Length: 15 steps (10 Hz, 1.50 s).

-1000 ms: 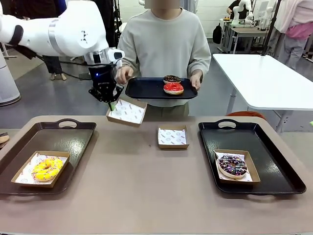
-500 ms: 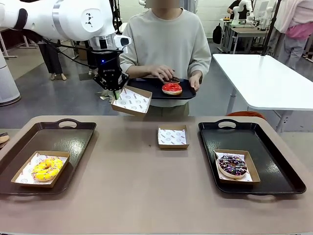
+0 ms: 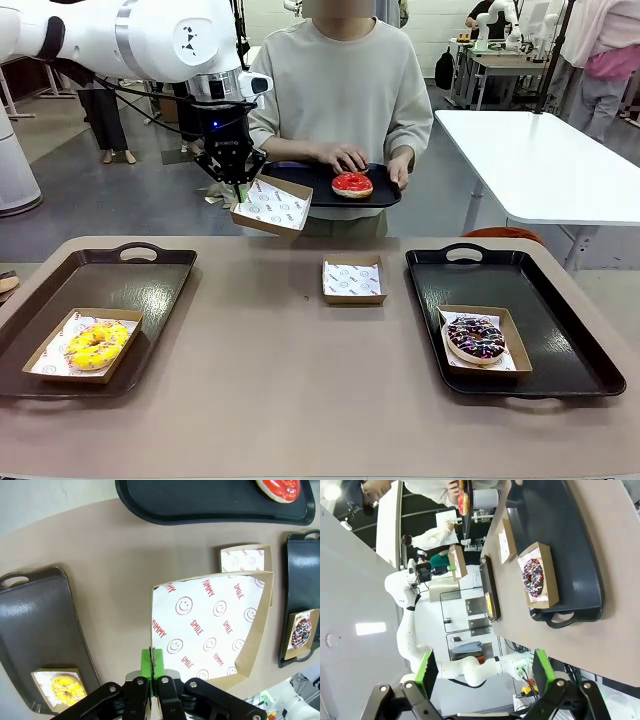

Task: Individually package the donuts and arrange them on the tray.
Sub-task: Place the picked Paper togo box on the Handle tray while simultaneously picking up another Paper togo box from the table with the other hand.

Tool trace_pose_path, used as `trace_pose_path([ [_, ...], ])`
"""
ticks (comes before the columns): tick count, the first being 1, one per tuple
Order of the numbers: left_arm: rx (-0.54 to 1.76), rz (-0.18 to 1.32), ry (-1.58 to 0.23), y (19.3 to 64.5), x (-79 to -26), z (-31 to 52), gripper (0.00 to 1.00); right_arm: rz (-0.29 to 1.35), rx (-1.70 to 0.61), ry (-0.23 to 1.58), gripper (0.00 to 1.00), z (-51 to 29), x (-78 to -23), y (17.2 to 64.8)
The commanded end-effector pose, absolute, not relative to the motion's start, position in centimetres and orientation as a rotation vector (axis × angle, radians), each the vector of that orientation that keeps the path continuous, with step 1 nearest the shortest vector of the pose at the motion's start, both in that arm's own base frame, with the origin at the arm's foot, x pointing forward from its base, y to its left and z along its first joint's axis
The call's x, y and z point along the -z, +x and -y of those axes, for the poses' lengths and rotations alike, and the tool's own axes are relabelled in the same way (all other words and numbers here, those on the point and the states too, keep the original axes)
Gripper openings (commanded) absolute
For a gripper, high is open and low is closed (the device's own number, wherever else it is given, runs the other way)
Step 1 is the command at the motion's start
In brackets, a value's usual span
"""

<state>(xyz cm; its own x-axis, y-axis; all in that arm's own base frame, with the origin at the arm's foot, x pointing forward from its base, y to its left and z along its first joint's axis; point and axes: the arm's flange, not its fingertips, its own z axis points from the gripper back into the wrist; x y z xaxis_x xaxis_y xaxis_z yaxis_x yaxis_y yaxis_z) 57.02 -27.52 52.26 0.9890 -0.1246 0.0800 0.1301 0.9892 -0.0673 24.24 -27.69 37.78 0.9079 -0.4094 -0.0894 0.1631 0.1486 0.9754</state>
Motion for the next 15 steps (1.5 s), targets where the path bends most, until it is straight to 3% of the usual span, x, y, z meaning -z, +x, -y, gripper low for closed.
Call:
trace_pose_path([
  [1,0.131,0.08,-0.08,56.56,-52.37,27.15,0.0,0.218,0.421,1.366,1.0,27.74,-37.88,24.12],
  [15,0.131,0.08,-0.08,56.56,-52.37,27.15,0.0,0.218,0.421,1.366,1.0,27.74,-37.88,24.12],
])
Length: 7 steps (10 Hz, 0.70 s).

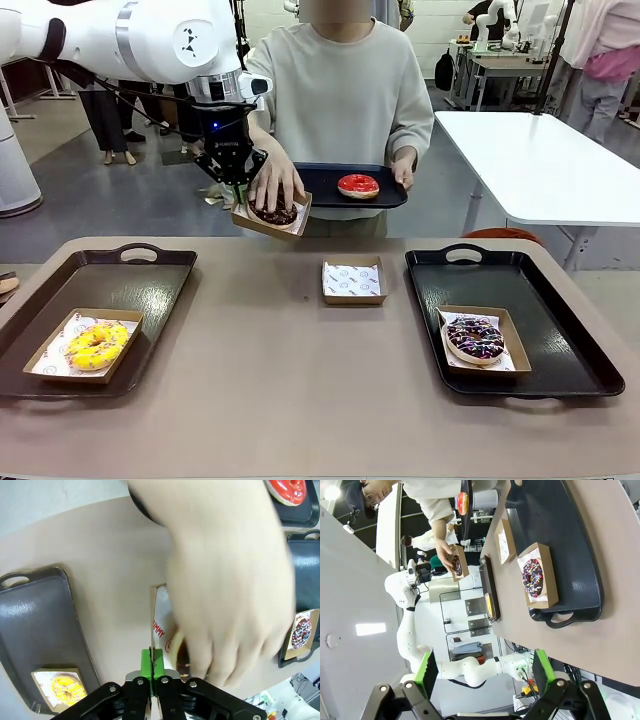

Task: Individually package the donuts and arrange them on the tray.
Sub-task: Place the picked Paper togo box on the Handle tray while simultaneously picking up another Paper togo box from the table with the other hand.

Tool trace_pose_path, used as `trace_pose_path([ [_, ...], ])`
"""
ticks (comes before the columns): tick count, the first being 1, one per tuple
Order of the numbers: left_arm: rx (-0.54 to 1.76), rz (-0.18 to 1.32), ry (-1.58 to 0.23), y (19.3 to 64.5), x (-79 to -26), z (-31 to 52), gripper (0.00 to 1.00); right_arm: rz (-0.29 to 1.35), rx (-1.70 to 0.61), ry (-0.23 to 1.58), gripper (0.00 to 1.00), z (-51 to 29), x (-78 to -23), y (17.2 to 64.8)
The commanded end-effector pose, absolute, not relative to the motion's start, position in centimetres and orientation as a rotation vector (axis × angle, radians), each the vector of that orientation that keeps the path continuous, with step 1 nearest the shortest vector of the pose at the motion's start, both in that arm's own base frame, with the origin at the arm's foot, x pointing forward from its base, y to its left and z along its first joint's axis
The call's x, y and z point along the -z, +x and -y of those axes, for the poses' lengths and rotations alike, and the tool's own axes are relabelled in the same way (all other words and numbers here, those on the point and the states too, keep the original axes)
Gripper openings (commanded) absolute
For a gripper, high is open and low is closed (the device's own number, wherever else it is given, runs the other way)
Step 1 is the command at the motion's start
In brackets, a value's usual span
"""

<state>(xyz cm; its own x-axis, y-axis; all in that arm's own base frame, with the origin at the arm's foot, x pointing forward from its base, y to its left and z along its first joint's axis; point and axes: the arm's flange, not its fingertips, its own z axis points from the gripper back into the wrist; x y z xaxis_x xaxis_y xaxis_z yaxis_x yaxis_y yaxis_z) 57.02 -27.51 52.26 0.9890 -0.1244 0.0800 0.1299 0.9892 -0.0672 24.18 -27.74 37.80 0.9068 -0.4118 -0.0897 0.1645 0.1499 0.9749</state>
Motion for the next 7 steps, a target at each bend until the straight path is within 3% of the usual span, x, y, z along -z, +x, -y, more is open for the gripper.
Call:
trace_pose_path([
  [1,0.131,0.08,-0.08,56.56,-52.37,27.15,0.0,0.218,0.421,1.366,1.0,27.74,-37.88,24.12],
  [7,0.131,0.08,-0.08,56.56,-52.37,27.15,0.0,0.218,0.421,1.366,1.0,27.74,-37.88,24.12],
])
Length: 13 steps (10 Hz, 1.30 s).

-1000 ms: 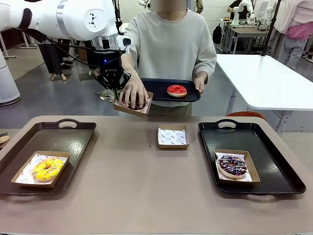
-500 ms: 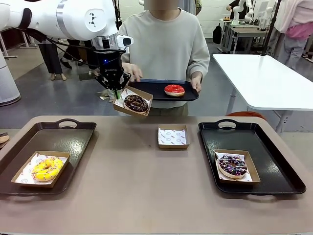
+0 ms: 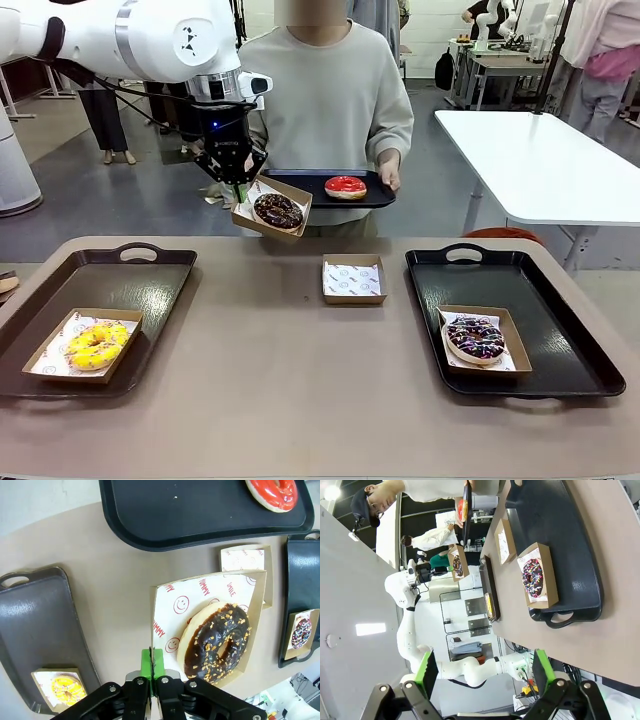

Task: Individually package the donuts and arrange them on the tray.
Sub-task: Place the picked Paper togo box on the Handle tray while simultaneously picking up another Paper togo box from the table with the other hand.

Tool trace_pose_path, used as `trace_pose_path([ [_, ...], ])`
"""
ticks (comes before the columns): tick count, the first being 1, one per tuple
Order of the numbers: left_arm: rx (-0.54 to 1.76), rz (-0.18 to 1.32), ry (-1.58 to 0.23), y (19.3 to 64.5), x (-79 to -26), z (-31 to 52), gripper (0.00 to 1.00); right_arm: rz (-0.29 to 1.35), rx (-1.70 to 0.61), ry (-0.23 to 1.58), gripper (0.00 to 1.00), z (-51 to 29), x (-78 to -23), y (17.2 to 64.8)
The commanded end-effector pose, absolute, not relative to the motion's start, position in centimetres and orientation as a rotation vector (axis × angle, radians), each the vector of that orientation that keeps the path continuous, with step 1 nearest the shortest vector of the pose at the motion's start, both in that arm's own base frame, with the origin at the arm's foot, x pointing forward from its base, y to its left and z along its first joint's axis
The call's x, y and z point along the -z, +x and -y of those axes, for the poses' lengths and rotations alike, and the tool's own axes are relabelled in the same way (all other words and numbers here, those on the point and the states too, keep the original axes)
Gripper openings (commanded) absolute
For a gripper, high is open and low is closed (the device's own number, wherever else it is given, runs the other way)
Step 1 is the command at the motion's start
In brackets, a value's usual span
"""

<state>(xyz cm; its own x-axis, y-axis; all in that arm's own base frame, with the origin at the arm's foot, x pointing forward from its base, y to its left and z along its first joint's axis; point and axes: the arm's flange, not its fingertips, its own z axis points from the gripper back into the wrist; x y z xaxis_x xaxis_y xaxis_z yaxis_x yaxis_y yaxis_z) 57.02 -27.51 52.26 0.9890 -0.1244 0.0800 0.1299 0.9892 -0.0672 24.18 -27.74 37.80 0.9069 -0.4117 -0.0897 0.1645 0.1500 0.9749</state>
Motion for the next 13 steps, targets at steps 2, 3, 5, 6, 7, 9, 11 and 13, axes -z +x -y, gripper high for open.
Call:
trace_pose_path([
  [2,0.131,0.08,-0.08,56.6,-52.4,27.1,0.0,0.218,0.421,1.366,1.0,27.7,-37.9,24.1],
  [3,0.131,0.08,-0.08,56.6,-52.4,27.1,0.0,0.218,0.421,1.366,1.0,27.7,-37.9,24.1],
  [5,0.131,0.08,-0.08,56.6,-52.4,27.1,0.0,0.218,0.421,1.366,1.0,27.7,-37.9,24.1],
  [6,0.131,0.08,-0.08,56.6,-52.4,27.1,0.0,0.218,0.421,1.366,1.0,27.7,-37.9,24.1],
  [7,0.131,0.08,-0.08,56.6,-52.4,27.1,0.0,0.218,0.421,1.366,1.0,27.7,-37.9,24.1],
  [9,0.151,0.067,-0.113,56.9,-52.5,26.3,0.01,0.202,0.382,1.305,1.0,27.0,-38.1,25.0],
  [11,0.148,0.075,-0.151,55.5,-54.5,22.4,0.01,0.218,0.357,1.153,1.0,23.5,-40.4,27.9],
  [13,0.129,0.084,-0.189,54.6,-56.0,17.4,0.01,0.179,0.348,1.003,1.0,18.1,-44.6,32.5],
])
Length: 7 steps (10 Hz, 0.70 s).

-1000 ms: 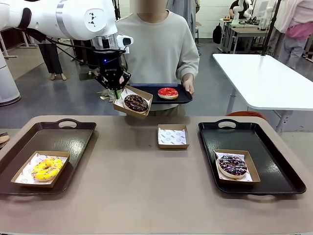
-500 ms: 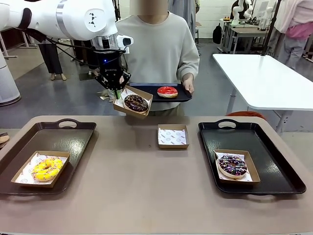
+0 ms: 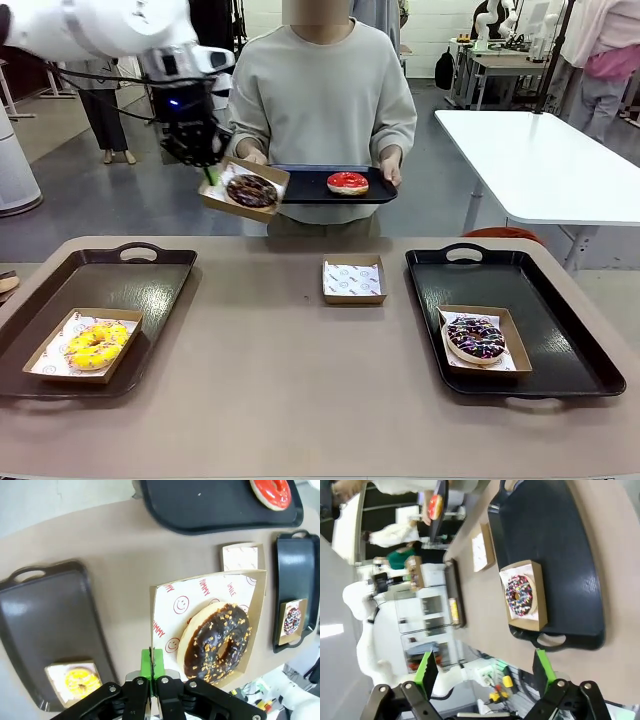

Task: Individually package the donuts and arrange them on the tray.
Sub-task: Place the picked Paper togo box on the Handle tray while simultaneously picking up another Paper togo box from the table with the other hand.

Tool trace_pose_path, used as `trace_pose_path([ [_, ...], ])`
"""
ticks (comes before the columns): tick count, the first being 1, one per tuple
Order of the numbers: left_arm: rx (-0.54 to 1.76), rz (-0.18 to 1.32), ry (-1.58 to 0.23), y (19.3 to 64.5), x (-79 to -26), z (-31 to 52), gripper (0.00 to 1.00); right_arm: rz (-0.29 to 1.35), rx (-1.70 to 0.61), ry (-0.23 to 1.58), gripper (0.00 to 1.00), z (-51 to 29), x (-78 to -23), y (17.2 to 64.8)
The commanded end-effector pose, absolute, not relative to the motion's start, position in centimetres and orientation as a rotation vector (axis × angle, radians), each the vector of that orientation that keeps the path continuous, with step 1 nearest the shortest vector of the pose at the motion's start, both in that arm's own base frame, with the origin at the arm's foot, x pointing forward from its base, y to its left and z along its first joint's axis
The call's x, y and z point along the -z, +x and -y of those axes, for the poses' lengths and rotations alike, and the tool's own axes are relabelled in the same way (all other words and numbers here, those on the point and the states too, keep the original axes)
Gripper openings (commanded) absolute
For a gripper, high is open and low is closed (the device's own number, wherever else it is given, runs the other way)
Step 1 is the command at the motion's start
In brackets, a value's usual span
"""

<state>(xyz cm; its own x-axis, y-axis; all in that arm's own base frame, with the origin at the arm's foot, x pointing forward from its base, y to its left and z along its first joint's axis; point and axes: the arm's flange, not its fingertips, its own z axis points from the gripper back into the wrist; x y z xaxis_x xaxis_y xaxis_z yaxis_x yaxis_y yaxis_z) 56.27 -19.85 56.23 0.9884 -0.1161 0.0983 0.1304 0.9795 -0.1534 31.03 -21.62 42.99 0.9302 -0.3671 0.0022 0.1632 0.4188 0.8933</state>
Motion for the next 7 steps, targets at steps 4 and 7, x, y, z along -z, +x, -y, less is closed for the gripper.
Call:
trace_pose_path([
  [4,0.076,0.09,-0.218,52.6,-55.4,10.1,0.01,0.179,0.299,0.784,1.0,4.4,-47.9,40.5],
  [7,0.034,0.069,-0.194,52.6,-53.7,6.3,0.01,0.205,0.214,0.628,1.0,-5.1,-47.6,43.5],
])
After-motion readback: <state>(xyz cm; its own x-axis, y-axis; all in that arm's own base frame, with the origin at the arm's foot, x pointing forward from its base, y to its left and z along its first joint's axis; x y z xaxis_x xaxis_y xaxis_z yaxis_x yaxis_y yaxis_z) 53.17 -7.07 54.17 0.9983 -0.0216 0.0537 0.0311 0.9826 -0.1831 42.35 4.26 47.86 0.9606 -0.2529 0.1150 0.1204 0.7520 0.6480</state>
